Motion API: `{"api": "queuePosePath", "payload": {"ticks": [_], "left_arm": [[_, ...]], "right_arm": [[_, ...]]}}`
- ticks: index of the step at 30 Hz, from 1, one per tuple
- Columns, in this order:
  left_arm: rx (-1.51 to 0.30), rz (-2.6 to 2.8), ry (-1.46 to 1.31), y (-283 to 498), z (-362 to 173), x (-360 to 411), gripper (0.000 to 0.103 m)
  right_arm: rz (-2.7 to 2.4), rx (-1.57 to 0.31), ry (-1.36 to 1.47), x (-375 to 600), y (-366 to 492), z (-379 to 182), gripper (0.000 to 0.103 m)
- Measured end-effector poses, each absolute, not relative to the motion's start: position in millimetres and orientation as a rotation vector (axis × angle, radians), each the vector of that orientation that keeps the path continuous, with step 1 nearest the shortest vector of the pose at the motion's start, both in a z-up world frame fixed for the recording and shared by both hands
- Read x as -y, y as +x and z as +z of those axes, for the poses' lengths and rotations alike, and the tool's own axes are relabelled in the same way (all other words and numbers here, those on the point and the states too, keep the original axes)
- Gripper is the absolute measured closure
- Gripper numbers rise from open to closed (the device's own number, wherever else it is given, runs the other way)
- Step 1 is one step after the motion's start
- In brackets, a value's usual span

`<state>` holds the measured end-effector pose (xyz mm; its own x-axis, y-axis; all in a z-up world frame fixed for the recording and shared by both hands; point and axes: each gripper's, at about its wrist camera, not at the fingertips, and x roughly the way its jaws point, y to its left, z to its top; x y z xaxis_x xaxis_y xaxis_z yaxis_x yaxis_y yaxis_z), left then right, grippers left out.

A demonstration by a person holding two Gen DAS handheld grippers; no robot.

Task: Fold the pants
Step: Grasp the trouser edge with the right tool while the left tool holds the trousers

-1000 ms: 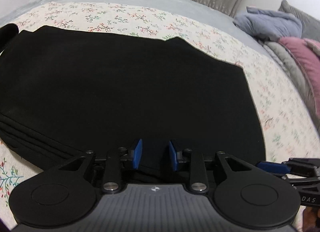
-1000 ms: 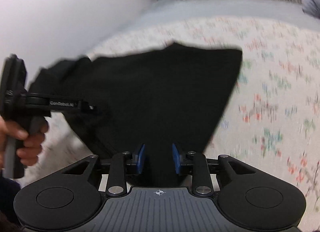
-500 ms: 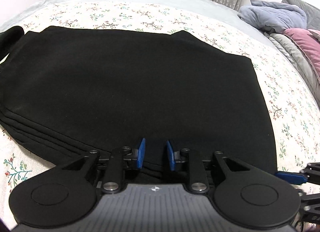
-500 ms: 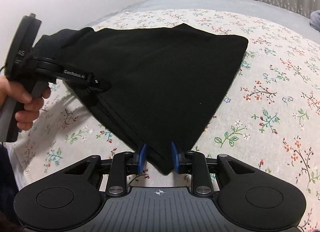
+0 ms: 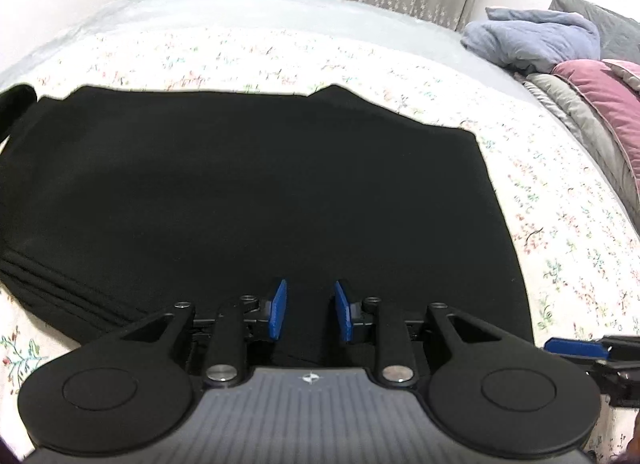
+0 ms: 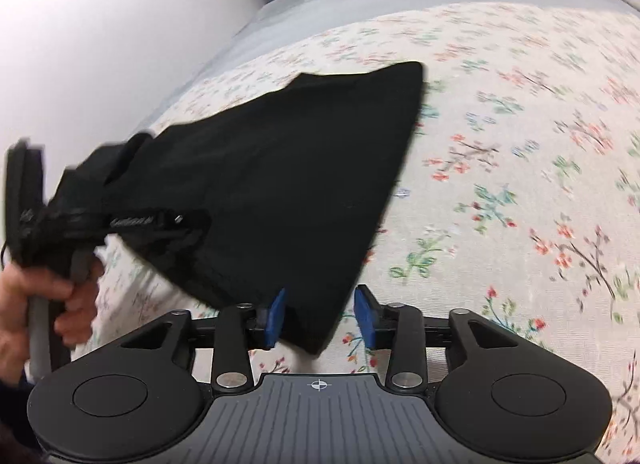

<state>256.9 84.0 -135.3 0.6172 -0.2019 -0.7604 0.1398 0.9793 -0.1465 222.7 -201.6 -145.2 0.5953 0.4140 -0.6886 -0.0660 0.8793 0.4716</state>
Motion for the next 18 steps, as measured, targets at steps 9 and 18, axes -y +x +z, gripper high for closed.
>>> {"api": "queuePosePath", "payload": {"ticks": [9, 18], "left_arm": [[-0.838, -0.304, -0.13, 271, -120, -57, 0.065], [-0.841, -0.409, -0.107, 273, -132, -19, 0.062]], "right_arm": [[0.278, -0.909, 0.955, 237, 223, -189, 0.064], [0.288, -0.858, 1.009, 234, 212, -196, 0.065]]}}
